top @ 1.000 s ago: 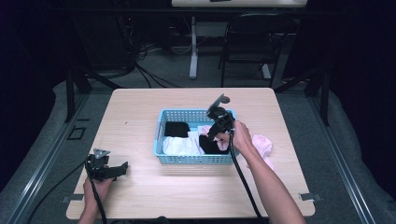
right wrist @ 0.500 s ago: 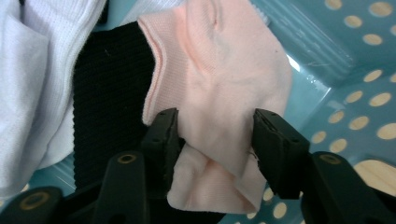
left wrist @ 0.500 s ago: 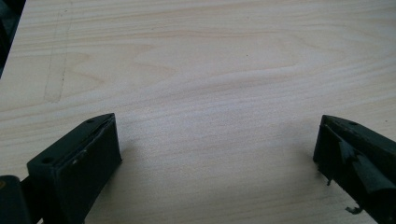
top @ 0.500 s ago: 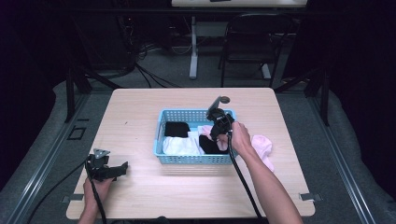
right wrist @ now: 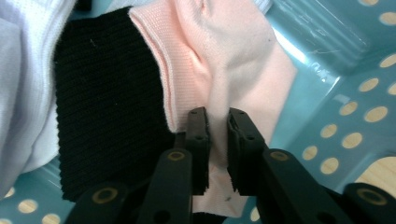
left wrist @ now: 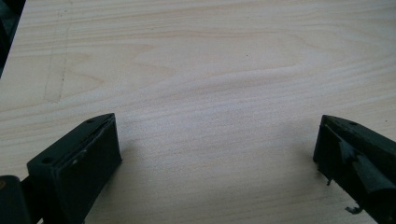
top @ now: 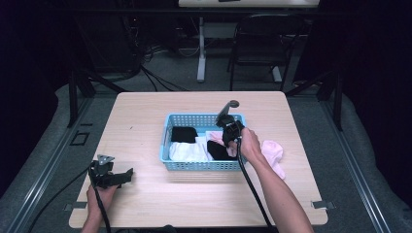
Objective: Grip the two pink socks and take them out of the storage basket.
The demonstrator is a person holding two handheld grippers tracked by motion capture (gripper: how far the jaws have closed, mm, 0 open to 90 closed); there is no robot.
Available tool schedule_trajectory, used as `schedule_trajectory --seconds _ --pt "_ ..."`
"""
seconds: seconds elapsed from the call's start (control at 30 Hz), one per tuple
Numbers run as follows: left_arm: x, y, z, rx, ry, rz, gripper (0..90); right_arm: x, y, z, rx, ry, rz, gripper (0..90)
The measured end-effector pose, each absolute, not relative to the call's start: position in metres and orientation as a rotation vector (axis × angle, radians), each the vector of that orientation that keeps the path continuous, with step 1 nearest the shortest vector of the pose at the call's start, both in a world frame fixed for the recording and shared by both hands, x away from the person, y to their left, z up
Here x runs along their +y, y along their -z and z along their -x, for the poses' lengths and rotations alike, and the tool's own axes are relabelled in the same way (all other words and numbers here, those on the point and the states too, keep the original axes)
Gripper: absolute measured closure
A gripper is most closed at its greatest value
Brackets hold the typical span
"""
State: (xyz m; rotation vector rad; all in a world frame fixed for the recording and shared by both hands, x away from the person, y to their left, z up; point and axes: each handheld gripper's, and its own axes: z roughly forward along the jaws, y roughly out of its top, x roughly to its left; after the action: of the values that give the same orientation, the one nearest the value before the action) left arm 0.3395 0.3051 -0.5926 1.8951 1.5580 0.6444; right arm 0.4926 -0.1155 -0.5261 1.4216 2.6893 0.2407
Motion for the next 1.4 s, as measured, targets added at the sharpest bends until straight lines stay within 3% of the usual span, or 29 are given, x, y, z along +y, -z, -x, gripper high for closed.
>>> schedule_trajectory --seconds 1.4 --pt "0.305 0.593 -0.340 1.559 -0.645 -1.891 0.6 -0.123 0.447 -0.471 2.685 -0.439 -1.321 82.4"
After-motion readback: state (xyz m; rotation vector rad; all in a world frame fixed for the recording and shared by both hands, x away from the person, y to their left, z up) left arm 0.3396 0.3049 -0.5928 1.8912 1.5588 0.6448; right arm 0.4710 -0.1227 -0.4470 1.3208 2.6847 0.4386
